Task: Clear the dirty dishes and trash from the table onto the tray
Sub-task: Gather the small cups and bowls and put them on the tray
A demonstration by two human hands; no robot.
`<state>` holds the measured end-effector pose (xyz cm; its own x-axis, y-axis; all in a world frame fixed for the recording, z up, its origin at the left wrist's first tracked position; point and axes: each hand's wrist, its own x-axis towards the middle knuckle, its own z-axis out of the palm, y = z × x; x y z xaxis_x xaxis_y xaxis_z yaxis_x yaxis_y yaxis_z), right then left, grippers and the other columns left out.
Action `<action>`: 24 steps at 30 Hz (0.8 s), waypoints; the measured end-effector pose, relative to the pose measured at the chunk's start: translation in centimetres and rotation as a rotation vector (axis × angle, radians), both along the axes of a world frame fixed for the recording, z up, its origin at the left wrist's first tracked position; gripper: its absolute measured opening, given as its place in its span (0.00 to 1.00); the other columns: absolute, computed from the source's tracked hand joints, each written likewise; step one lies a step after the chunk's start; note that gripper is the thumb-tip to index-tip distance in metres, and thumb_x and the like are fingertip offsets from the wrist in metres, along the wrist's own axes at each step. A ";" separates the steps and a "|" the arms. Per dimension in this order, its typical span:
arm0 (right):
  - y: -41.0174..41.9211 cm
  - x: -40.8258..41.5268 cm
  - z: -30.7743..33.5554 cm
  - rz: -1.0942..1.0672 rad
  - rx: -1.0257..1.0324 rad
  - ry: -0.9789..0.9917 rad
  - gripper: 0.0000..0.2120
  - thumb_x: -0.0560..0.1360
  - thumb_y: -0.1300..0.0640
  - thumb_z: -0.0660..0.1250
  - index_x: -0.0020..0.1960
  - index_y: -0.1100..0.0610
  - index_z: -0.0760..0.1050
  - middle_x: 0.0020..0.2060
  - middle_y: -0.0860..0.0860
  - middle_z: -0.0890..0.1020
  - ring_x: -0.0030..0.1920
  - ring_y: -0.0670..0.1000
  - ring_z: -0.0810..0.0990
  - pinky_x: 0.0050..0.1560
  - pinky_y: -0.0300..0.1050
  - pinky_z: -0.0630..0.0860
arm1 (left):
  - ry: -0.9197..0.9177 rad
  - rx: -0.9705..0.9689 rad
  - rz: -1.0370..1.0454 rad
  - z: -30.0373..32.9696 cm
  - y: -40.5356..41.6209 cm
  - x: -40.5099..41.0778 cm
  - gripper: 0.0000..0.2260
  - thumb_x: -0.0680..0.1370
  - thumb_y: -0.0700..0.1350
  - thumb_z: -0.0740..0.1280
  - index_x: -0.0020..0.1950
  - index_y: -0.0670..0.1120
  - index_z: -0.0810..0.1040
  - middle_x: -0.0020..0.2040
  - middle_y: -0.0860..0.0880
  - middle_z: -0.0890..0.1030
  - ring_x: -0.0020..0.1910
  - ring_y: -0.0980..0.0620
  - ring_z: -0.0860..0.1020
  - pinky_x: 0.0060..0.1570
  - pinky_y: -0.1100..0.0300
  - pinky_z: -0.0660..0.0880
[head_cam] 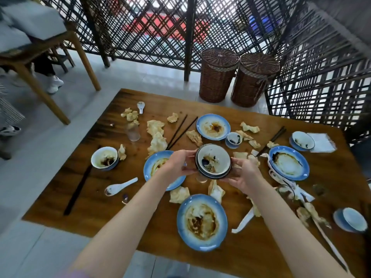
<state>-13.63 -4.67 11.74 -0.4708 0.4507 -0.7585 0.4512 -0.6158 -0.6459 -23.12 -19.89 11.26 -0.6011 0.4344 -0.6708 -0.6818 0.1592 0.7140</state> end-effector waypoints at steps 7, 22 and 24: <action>-6.4 0.8 -0.5 0.062 -0.014 0.004 0.12 0.80 0.60 0.51 0.50 0.58 0.73 0.47 0.58 0.78 0.52 0.60 0.76 0.38 0.53 0.77 | 0.009 -0.030 0.088 -1.5 -6.3 1.1 0.12 0.81 0.41 0.56 0.50 0.43 0.80 0.46 0.45 0.80 0.43 0.45 0.78 0.37 0.56 0.77; -20.3 -8.7 -1.9 0.099 -0.030 -0.011 0.09 0.79 0.60 0.57 0.52 0.58 0.76 0.52 0.57 0.77 0.55 0.59 0.76 0.39 0.53 0.77 | 0.070 -0.091 0.172 -4.0 -20.0 -7.2 0.14 0.82 0.43 0.52 0.52 0.46 0.78 0.48 0.45 0.81 0.48 0.47 0.78 0.40 0.55 0.76; -22.1 -10.7 -2.5 0.094 -0.042 0.003 0.10 0.79 0.59 0.56 0.55 0.58 0.75 0.54 0.57 0.77 0.57 0.59 0.75 0.46 0.55 0.78 | 0.077 -0.116 0.165 -4.3 -21.7 -9.4 0.14 0.82 0.43 0.52 0.52 0.46 0.77 0.49 0.46 0.80 0.49 0.48 0.77 0.38 0.57 0.75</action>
